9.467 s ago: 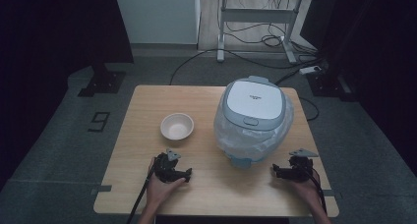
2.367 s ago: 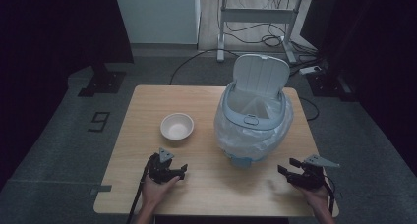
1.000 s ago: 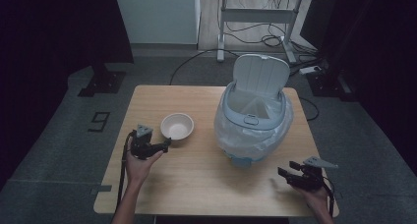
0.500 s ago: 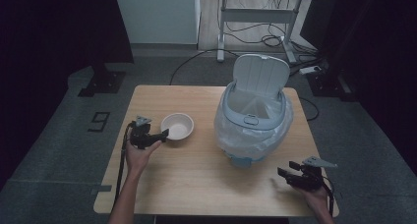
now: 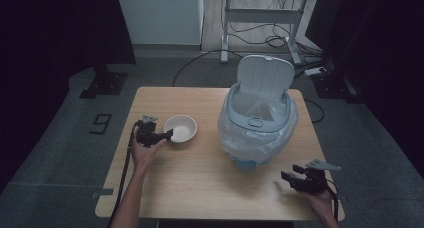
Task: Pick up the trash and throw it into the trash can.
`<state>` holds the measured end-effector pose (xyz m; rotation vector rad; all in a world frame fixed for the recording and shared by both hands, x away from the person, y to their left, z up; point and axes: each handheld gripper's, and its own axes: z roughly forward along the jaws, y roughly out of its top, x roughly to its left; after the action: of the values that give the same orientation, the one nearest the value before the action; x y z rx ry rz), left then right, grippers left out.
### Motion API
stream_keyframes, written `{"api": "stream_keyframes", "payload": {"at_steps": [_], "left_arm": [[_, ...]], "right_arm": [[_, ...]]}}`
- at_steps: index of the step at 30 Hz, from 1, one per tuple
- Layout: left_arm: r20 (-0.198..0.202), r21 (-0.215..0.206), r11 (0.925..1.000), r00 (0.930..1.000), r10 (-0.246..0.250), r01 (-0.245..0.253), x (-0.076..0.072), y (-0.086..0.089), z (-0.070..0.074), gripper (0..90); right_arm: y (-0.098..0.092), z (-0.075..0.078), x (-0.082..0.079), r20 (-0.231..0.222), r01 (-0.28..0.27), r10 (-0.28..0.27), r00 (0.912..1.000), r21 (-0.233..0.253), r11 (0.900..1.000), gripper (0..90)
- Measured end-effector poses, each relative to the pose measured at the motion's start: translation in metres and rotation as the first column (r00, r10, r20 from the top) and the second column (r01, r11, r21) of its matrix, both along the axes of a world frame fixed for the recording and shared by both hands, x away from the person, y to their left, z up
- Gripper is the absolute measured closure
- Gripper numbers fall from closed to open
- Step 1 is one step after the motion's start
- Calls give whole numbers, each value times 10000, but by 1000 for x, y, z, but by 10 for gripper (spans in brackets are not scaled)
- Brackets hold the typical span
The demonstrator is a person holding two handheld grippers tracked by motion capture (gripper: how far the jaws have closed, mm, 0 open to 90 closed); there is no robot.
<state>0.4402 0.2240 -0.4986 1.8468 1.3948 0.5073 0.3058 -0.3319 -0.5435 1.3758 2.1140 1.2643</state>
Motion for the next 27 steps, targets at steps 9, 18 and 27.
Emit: {"api": "stream_keyframes", "payload": {"at_steps": [9, 18, 27], "left_arm": [[-256, 22, 10000, 9997, 46, -46, 18, -2, -9, 206], [-791, 244, 9997, 9968, 84, -65, 26, -6, -27, 286], [-882, -427, 9987, 9956, -303, 266, 21, -1, -31, 695]], "right_arm": [[0, -2, 1, -23, 72, -73, 10000, -163, 9998, 328], [0, -2, 0, -48, 47, -48, 10000, -206, 9998, 333], [4, 0, -2, 290, 81, -67, 9996, -506, 9987, 347]]}}
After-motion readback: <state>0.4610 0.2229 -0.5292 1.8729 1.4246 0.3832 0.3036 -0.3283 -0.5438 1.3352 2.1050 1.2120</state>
